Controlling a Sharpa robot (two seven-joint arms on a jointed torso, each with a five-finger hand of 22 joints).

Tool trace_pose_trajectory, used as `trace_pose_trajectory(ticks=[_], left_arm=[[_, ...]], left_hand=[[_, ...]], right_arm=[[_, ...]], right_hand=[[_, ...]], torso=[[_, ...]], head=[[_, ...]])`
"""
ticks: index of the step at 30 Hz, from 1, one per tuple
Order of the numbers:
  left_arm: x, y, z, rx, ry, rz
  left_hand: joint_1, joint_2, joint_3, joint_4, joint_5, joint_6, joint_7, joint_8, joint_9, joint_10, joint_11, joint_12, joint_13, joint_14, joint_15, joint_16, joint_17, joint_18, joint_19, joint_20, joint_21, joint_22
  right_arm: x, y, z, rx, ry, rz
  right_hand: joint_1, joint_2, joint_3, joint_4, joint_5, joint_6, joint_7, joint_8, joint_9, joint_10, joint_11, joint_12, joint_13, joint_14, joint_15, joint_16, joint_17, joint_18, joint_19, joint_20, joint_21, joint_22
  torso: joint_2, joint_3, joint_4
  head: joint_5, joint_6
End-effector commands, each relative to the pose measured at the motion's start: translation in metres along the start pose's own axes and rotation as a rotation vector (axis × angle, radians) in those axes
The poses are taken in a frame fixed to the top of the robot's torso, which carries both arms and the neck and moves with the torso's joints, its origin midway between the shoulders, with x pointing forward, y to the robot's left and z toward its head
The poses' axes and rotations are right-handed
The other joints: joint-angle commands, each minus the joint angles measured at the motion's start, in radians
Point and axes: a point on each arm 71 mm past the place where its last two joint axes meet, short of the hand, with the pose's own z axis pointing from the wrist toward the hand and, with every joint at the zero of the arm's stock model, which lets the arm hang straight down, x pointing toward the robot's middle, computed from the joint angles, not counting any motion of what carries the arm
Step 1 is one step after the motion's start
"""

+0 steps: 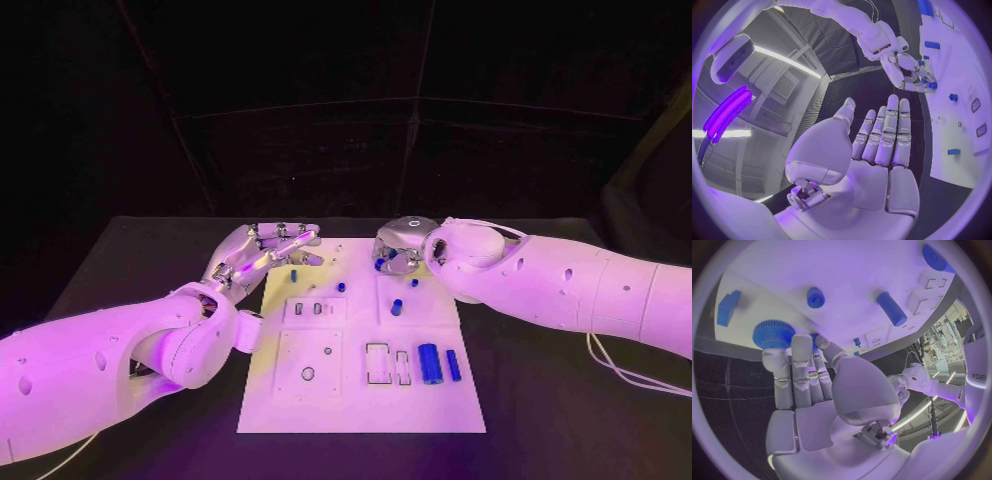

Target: Assemble the parts on the task board

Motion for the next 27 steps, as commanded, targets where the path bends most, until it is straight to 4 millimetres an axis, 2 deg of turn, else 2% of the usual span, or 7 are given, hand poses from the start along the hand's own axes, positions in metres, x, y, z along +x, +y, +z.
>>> trace_pose_trajectory(ticks=[1, 8, 16, 20, 23, 27], left_arm=[[0.001, -0.002, 0.001, 0.011, 0.015, -0.001], [0.001, -0.002, 0.001, 0.011, 0.014, 0.0], [0.0, -0.002, 0.001, 0.01, 0.014, 0.0], [-0.001, -0.002, 0.001, 0.008, 0.011, 0.001], [-0.002, -0.002, 0.001, 0.007, 0.011, 0.001], [-0.003, -0.001, 0.001, -0.007, 0.007, -0.023]], left_hand=[[-0.002, 0.009, 0.007, -0.001, 0.002, -0.011, 0.047, -0.007, -0.001, -0.006, 0.003, -0.007, -0.002, -0.003, 0.005, -0.004, 0.002, 0.013, 0.0, 0.006, -0.006, -0.001], [-0.004, 0.01, 0.007, 0.0, 0.002, -0.014, 0.047, -0.009, -0.001, -0.007, 0.003, -0.007, -0.002, -0.003, 0.005, -0.005, 0.002, 0.013, 0.001, 0.006, -0.006, -0.002], [-0.004, 0.012, 0.008, 0.0, 0.002, -0.021, 0.048, -0.012, -0.002, -0.01, 0.004, -0.009, -0.002, -0.003, 0.006, -0.007, 0.003, 0.013, 0.001, 0.007, -0.007, -0.003], [-0.004, 0.013, 0.009, 0.001, 0.002, -0.029, 0.049, -0.014, -0.002, -0.013, 0.005, -0.01, -0.002, -0.003, 0.006, -0.009, 0.004, 0.013, 0.001, 0.007, -0.008, -0.004], [-0.004, 0.014, 0.009, 0.001, 0.002, -0.033, 0.05, -0.016, -0.002, -0.014, 0.005, -0.011, -0.002, -0.003, 0.007, -0.011, 0.005, 0.012, 0.001, 0.008, -0.009, -0.004], [-0.007, 0.016, 0.008, 0.003, 0.002, -0.035, 0.051, -0.018, -0.002, -0.017, 0.006, -0.012, -0.002, -0.003, 0.008, -0.013, 0.006, 0.012, 0.001, 0.008, -0.01, -0.005]], right_arm=[[0.0, 0.001, 0.001, -0.007, 0.021, 0.005], [0.001, 0.002, 0.003, -0.005, 0.034, 0.005], [-0.003, 0.002, 0.002, -0.006, -0.028, 0.012], [-0.008, 0.003, 0.0, 0.0, -0.087, 0.015], [-0.012, 0.004, -0.001, 0.002, -0.148, 0.023], [-0.017, 0.007, 0.0, 0.003, -0.217, 0.052]], right_hand=[[-0.01, -0.008, 0.019, 0.004, -0.005, 0.008, 0.002, -0.002, 0.001, 0.008, -0.001, 0.0, -0.001, -0.004, 0.002, 0.012, 0.007, -0.013, 0.006, -0.001, 0.008, 0.006], [-0.01, -0.02, 0.047, 0.009, -0.006, 0.011, 0.003, -0.001, 0.001, 0.012, -0.001, 0.001, 0.0, -0.008, 0.002, 0.025, 0.014, -0.013, 0.004, 0.0, 0.014, 0.011], [-0.012, -0.034, 0.074, 0.016, -0.006, 0.02, 0.007, 0.001, 0.002, 0.021, 0.0, 0.002, 0.0, -0.01, 0.003, 0.039, 0.023, -0.015, 0.006, 0.0, 0.022, 0.021], [-0.017, -0.044, 0.081, 0.022, -0.009, 0.021, 0.009, 0.0, 0.002, 0.019, 0.002, 0.0, -0.001, -0.011, 0.004, 0.042, 0.022, -0.015, 0.006, 0.001, 0.025, 0.024], [-0.019, -0.048, 0.092, 0.029, -0.011, 0.028, 0.01, 0.002, 0.003, 0.025, 0.001, 0.002, 0.0, -0.011, 0.004, 0.053, 0.033, -0.017, 0.011, 0.002, 0.031, 0.035], [-0.025, -0.057, 0.1, 0.037, -0.017, 0.03, 0.012, 0.001, 0.003, 0.027, 0.002, 0.001, 0.0, -0.011, 0.005, 0.06, 0.036, -0.017, 0.012, 0.002, 0.034, 0.038]], torso=[[0.001, -0.0001, 0.0009], [0.003, 0.0005, -0.0007], [0.002, -0.0002, -0.0004], [0.002, 0.0002, -0.0006], [0.002, -0.0015, 0.0002], [0.004, -0.0003, -0.0003]], head=[[0.001, -0.003], [0.003, -0.005], [0.005, -0.005], [0.007, -0.002], [0.006, 0.001], [0.009, 0.008]])
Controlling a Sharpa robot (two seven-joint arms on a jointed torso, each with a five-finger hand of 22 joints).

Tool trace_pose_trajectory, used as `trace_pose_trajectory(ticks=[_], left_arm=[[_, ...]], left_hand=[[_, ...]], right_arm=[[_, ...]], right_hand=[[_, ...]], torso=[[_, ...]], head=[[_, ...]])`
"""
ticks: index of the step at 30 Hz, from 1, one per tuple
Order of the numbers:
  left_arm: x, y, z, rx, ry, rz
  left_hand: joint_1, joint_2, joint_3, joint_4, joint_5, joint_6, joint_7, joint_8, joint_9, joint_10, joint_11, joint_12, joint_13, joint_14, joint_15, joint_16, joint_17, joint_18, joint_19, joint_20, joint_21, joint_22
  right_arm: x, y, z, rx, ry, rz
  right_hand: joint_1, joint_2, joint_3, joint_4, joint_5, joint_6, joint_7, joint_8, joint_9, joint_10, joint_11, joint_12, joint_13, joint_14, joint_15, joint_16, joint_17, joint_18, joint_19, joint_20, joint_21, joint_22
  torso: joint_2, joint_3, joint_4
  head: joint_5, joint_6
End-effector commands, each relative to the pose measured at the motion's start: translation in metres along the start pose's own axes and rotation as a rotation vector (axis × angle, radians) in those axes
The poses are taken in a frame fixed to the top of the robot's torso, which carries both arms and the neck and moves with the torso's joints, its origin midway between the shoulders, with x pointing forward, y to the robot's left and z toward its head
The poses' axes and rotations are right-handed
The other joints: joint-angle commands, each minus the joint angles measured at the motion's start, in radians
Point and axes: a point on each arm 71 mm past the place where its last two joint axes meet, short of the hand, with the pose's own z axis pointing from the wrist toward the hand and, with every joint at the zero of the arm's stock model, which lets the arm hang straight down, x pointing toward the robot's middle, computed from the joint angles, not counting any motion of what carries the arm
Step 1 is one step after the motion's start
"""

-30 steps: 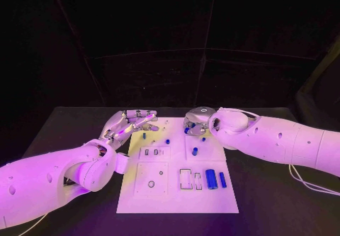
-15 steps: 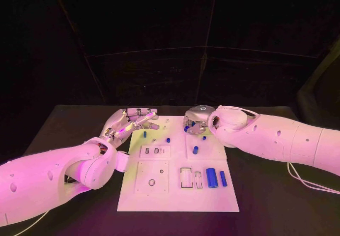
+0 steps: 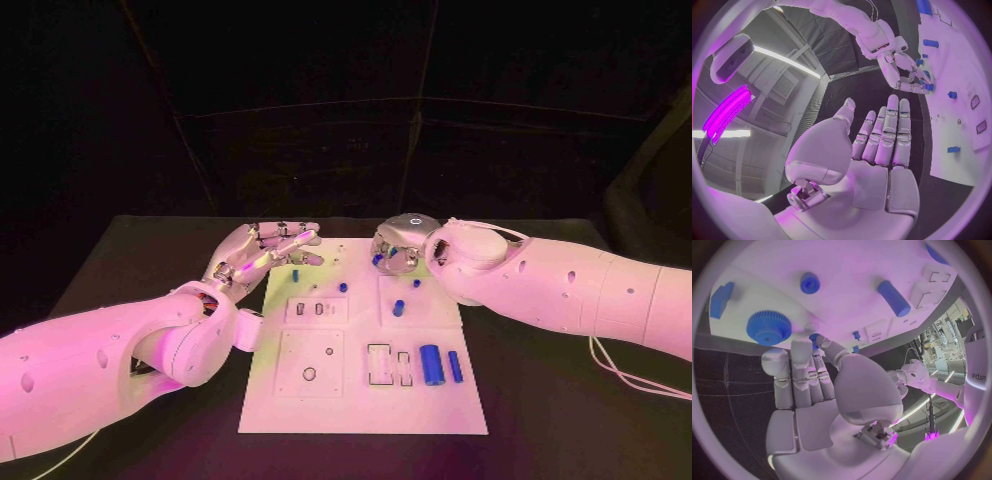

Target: Assemble the parts on the task board

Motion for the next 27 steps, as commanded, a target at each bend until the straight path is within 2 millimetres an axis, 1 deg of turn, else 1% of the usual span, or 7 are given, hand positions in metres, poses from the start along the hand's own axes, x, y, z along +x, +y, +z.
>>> trace_pose_trajectory(ticks=[1, 9, 14, 16, 24, 25, 27], left_arm=[[0.0, 0.0, 0.001, -0.008, 0.009, -0.034], [-0.001, 0.0, 0.0, -0.024, 0.011, -0.07], [-0.002, 0.0, 0.001, -0.024, 0.013, -0.074], [-0.002, -0.001, 0.001, -0.022, 0.014, -0.075], [-0.002, -0.003, 0.002, -0.019, 0.015, -0.074], [-0.002, -0.004, 0.002, -0.018, 0.015, -0.073], [-0.001, -0.005, 0.003, -0.016, 0.016, -0.073]], left_hand=[[-0.005, 0.013, 0.005, 0.002, 0.002, -0.007, 0.059, -0.006, -0.001, -0.01, -0.001, -0.004, -0.001, -0.004, 0.008, -0.008, 0.002, 0.012, 0.0, 0.008, -0.006, -0.002], [-0.007, 0.013, 0.004, 0.003, 0.002, -0.005, 0.059, -0.006, -0.001, -0.011, 0.0, -0.005, -0.001, -0.005, 0.008, -0.009, 0.002, 0.012, 0.0, 0.009, -0.007, -0.002], [-0.007, 0.013, 0.004, 0.003, 0.002, -0.005, 0.059, -0.006, -0.001, -0.011, 0.0, -0.005, -0.001, -0.005, 0.008, -0.01, 0.002, 0.012, 0.0, 0.009, -0.007, -0.002], [-0.007, 0.013, 0.004, 0.003, 0.002, -0.005, 0.059, -0.006, -0.001, -0.011, 0.0, -0.005, -0.001, -0.005, 0.008, -0.01, 0.002, 0.012, 0.0, 0.009, -0.007, -0.002], [-0.007, 0.013, 0.004, 0.003, 0.002, -0.005, 0.059, -0.006, -0.001, -0.011, 0.0, -0.005, -0.001, -0.005, 0.008, -0.01, 0.002, 0.012, 0.0, 0.009, -0.007, -0.002], [-0.007, 0.013, 0.004, 0.003, 0.002, -0.005, 0.059, -0.006, -0.001, -0.011, 0.0, -0.005, -0.001, -0.005, 0.008, -0.01, 0.002, 0.012, 0.0, 0.009, -0.007, -0.002], [-0.008, 0.014, 0.004, 0.004, 0.002, -0.005, 0.059, -0.006, -0.001, -0.011, 0.0, -0.005, -0.001, -0.005, 0.009, -0.011, 0.002, 0.012, 0.0, 0.009, -0.008, -0.003]], right_arm=[[-0.011, 0.001, 0.002, 0.01, -0.133, 0.033], [-0.014, 0.008, 0.01, 0.003, -0.173, 0.055], [-0.015, 0.013, 0.016, -0.006, -0.185, 0.06], [-0.015, 0.016, 0.019, -0.008, -0.189, 0.061], [-0.013, 0.018, 0.029, 0.0, -0.156, 0.055], [-0.013, 0.018, 0.03, 0.001, -0.153, 0.054], [-0.013, 0.019, 0.032, 0.005, -0.146, 0.052]], right_hand=[[-0.004, -0.013, 0.008, 0.004, -0.005, 0.007, -0.001, 0.0, 0.001, 0.005, 0.002, 0.001, 0.0, -0.007, 0.001, 0.006, 0.002, -0.017, 0.008, -0.002, 0.004, 0.002], [-0.003, -0.016, 0.015, 0.007, -0.004, 0.007, 0.001, -0.001, 0.001, 0.004, 0.003, 0.0, -0.001, -0.008, 0.002, 0.008, 0.002, -0.017, 0.008, -0.002, 0.006, 0.003], [-0.002, -0.018, 0.019, 0.008, -0.002, 0.008, 0.001, -0.001, 0.001, 0.004, 0.003, 0.0, -0.001, -0.009, 0.002, 0.01, 0.003, -0.017, 0.008, -0.002, 0.006, 0.003], [-0.002, -0.018, 0.019, 0.008, -0.002, 0.008, 0.001, -0.001, 0.001, 0.004, 0.003, 0.0, -0.001, -0.009, 0.002, 0.01, 0.003, -0.017, 0.008, -0.002, 0.006, 0.003], [-0.002, -0.02, 0.025, 0.012, -0.001, 0.009, 0.003, -0.001, 0.001, 0.005, 0.004, 0.0, -0.001, -0.009, 0.003, 0.013, 0.004, -0.017, 0.008, -0.001, 0.008, 0.004], [-0.002, -0.021, 0.025, 0.012, -0.001, 0.009, 0.003, -0.001, 0.001, 0.005, 0.004, 0.0, -0.001, -0.009, 0.003, 0.013, 0.004, -0.017, 0.008, -0.001, 0.008, 0.004], [-0.002, -0.022, 0.026, 0.012, -0.001, 0.008, 0.003, -0.001, 0.001, 0.004, 0.004, 0.0, -0.001, -0.009, 0.003, 0.014, 0.005, -0.017, 0.008, -0.001, 0.008, 0.004]], torso=[[0.002, 0.0001, 0.0007], [0.005, -0.0009, 0.0031], [0.008, -0.0017, 0.0053], [0.012, -0.003, 0.0075], [0.017, -0.0063, 0.0158], [0.017, -0.0056, 0.015], [0.019, -0.0075, 0.0166]], head=[[0.003, 0.006], [0.005, 0.009], [0.005, 0.015], [0.004, 0.021], [-0.001, 0.024], [0.001, 0.024], [0.002, 0.026]])
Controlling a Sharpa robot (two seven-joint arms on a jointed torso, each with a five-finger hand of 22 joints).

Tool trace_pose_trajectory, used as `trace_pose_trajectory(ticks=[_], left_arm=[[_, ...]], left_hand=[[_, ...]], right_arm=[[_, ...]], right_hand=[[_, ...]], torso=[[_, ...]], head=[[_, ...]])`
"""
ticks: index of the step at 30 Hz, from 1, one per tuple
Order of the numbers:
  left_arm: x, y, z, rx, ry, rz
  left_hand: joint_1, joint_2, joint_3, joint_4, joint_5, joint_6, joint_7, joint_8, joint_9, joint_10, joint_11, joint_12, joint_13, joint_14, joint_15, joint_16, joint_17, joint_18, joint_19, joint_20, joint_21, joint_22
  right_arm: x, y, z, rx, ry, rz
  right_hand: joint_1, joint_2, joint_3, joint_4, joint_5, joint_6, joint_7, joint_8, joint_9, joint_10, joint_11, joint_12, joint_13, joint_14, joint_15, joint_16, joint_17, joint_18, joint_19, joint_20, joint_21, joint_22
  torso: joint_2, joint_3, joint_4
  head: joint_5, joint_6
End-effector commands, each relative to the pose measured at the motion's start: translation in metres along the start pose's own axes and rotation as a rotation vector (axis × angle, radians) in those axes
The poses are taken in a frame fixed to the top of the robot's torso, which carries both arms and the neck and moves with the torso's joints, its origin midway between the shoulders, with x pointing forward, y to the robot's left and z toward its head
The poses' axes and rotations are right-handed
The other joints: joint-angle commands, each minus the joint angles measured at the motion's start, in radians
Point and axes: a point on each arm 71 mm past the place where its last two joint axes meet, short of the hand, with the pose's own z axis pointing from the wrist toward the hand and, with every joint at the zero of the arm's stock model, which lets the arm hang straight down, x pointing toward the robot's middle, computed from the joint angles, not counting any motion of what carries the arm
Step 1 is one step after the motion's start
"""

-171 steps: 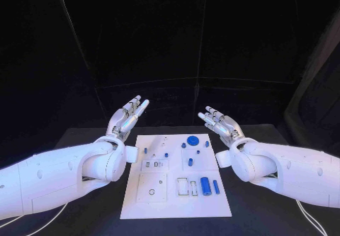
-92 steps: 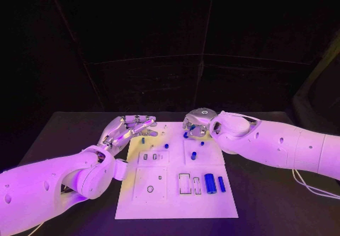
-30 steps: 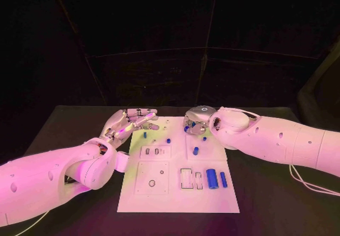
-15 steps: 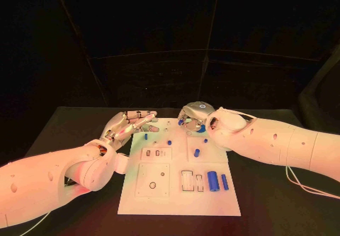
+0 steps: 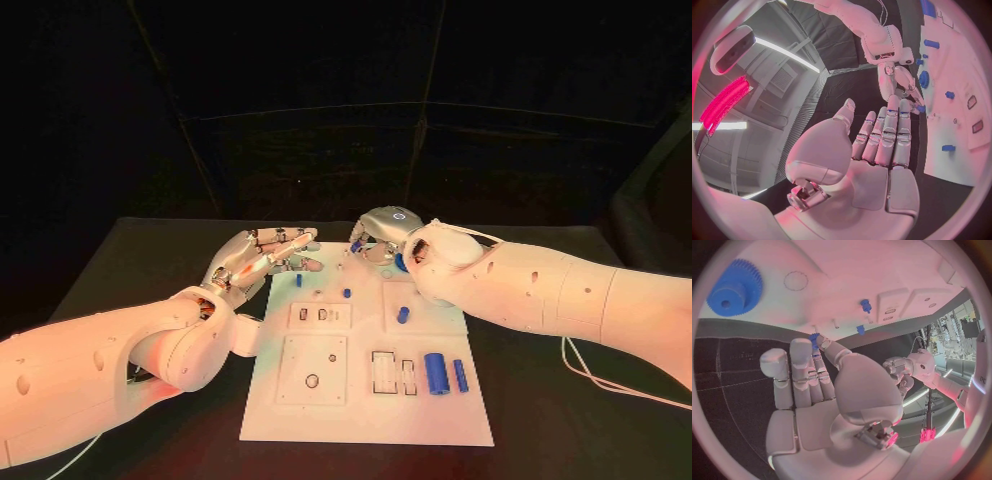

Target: Assemble the parts on the task board

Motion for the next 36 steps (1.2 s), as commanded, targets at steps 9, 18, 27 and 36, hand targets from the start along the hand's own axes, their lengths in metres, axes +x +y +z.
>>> trace_pose_trajectory(ticks=[9, 18, 27, 36], left_arm=[[0.002, -0.004, 0.002, 0.01, 0.015, -0.013], [0.002, -0.005, 0.003, 0.009, 0.015, -0.011], [0.002, -0.005, 0.004, 0.007, 0.013, -0.009], [0.0, -0.005, 0.005, 0.006, 0.009, -0.005]], left_hand=[[-0.002, 0.008, 0.004, 0.004, 0.002, -0.005, 0.059, -0.007, -0.001, -0.004, 0.0, -0.005, -0.001, -0.002, 0.005, -0.005, 0.002, 0.012, 0.0, 0.009, -0.004, -0.002], [-0.002, 0.01, 0.004, 0.004, 0.002, -0.005, 0.059, -0.007, -0.001, -0.004, 0.0, -0.005, -0.001, -0.002, 0.005, -0.006, 0.002, 0.012, -0.001, 0.009, -0.004, -0.002], [-0.002, 0.011, 0.005, 0.004, 0.002, -0.004, 0.059, -0.007, 0.0, -0.005, 0.0, -0.005, -0.001, -0.003, 0.005, -0.007, 0.002, 0.012, -0.001, 0.009, -0.005, -0.002], [-0.002, 0.012, 0.006, 0.004, 0.002, -0.004, 0.059, -0.007, 0.0, -0.005, 0.0, -0.005, -0.001, -0.003, 0.006, -0.008, 0.002, 0.012, -0.001, 0.009, -0.005, -0.003]], right_arm=[[0.0, 0.003, 0.007, 0.005, 0.005, -0.007], [0.002, 0.007, 0.014, 0.003, 0.022, -0.015], [0.004, 0.012, 0.017, 0.002, 0.042, -0.017], [0.006, 0.009, 0.02, 0.024, 0.06, -0.026]], right_hand=[[-0.002, -0.014, 0.009, 0.002, -0.002, 0.005, -0.001, -0.001, 0.001, 0.004, 0.005, -0.001, -0.001, -0.006, -0.001, 0.005, 0.002, -0.018, 0.008, -0.001, 0.004, 0.002], [-0.003, -0.016, 0.011, 0.004, -0.002, 0.004, 0.0, -0.002, 0.001, 0.003, 0.005, -0.001, -0.001, -0.006, 0.0, 0.005, 0.001, -0.018, 0.008, -0.001, 0.005, 0.002], [-0.004, -0.019, 0.013, 0.006, -0.003, 0.003, 0.0, -0.002, 0.0, 0.002, 0.006, -0.001, -0.001, -0.007, 0.0, 0.006, 0.001, -0.018, 0.008, -0.001, 0.006, 0.003], [-0.01, -0.048, 0.027, 0.024, -0.004, -0.03, 0.009, -0.008, -0.004, -0.035, 0.014, -0.004, -0.002, -0.023, 0.008, -0.018, -0.04, -0.013, -0.013, 0.005, -0.005, -0.023]], torso=[[0.008, -0.0035, 0.0059], [0.007, -0.004, 0.0067], [0.009, -0.0041, 0.0057], [0.009, -0.0042, 0.0034]], head=[[0.003, 0.006], [0.006, 0.002], [0.016, 0.004], [0.019, 0.002]])
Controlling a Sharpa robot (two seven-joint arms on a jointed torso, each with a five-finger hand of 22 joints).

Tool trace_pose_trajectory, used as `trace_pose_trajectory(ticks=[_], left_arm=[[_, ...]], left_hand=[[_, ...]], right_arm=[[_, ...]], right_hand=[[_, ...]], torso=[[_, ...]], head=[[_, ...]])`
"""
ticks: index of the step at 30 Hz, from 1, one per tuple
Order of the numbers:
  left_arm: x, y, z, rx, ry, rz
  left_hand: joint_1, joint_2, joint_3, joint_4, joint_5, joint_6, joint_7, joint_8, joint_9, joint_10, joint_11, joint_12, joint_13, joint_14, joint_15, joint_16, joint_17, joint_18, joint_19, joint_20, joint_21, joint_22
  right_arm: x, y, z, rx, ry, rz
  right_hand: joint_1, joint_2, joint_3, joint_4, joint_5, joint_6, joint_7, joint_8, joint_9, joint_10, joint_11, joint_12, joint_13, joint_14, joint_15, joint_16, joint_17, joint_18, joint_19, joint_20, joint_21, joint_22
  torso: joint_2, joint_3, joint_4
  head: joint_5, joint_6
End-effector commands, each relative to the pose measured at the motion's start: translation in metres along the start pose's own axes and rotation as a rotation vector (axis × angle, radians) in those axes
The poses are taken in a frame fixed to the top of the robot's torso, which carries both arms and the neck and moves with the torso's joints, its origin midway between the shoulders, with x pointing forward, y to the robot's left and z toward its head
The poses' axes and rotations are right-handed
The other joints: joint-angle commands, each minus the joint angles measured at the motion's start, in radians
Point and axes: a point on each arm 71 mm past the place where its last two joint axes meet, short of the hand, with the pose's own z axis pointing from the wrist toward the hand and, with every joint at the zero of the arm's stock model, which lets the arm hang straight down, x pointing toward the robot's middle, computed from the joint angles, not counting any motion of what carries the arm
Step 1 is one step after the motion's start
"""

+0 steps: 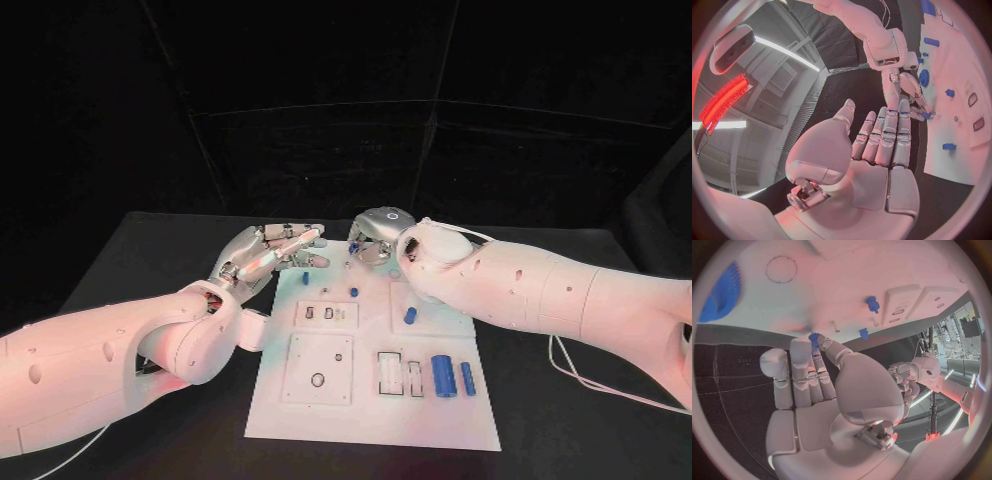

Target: Assemble the parts on the task board

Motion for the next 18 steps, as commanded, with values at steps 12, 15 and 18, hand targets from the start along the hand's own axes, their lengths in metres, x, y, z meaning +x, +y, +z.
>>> trace_pose_trajectory(ticks=[12, 15, 18], left_arm=[[-0.003, -0.002, 0.002, 0.004, 0.001, 0.0], [-0.004, -0.002, 0.001, 0.004, -0.002, 0.001], [-0.005, -0.002, 0.001, 0.003, -0.004, 0.003]], left_hand=[[0.002, 0.009, 0.003, 0.002, 0.002, -0.004, 0.059, -0.007, 0.0, -0.005, 0.0, -0.005, -0.001, -0.003, 0.006, -0.004, 0.001, 0.012, 0.002, 0.006, -0.005, -0.001], [0.002, 0.009, 0.003, 0.002, 0.002, -0.004, 0.059, -0.007, 0.0, -0.005, 0.0, -0.005, -0.001, -0.003, 0.006, -0.004, 0.001, 0.012, 0.002, 0.006, -0.005, -0.001], [0.002, 0.009, 0.003, 0.002, 0.002, -0.004, 0.059, -0.007, 0.0, -0.005, 0.0, -0.005, -0.001, -0.003, 0.006, -0.004, 0.001, 0.012, 0.002, 0.006, -0.005, -0.001]], right_arm=[[-0.003, 0.0, 0.002, 0.009, -0.022, -0.005], [-0.004, -0.003, -0.002, 0.01, -0.042, 0.001], [-0.008, -0.009, -0.009, 0.017, -0.059, 0.02]], right_hand=[[0.018, -0.07, -0.044, 0.044, -0.054, -0.216, 0.035, -0.008, -0.008, -0.153, 0.035, 0.002, 0.0, -0.046, 0.027, -0.099, -0.132, 0.01, -0.099, 0.03, -0.08, -0.148], [0.023, -0.07, -0.05, 0.047, -0.053, -0.221, 0.037, -0.007, -0.008, -0.157, 0.036, 0.004, 0.001, -0.046, 0.028, -0.101, -0.134, 0.011, -0.102, 0.031, -0.083, -0.154], [0.031, -0.067, -0.058, 0.055, -0.035, -0.167, 0.038, 0.003, -0.001, -0.144, 0.035, 0.016, 0.003, -0.044, 0.028, -0.103, -0.138, 0.011, -0.098, 0.031, -0.083, -0.152]], torso=[[0.001, -0.0001, -0.0021], [0.0, 0.0003, -0.0038], [0.0, 0.0011, -0.0076]], head=[[0.0, 0.0], [0.001, 0.002], [0.001, 0.002]])
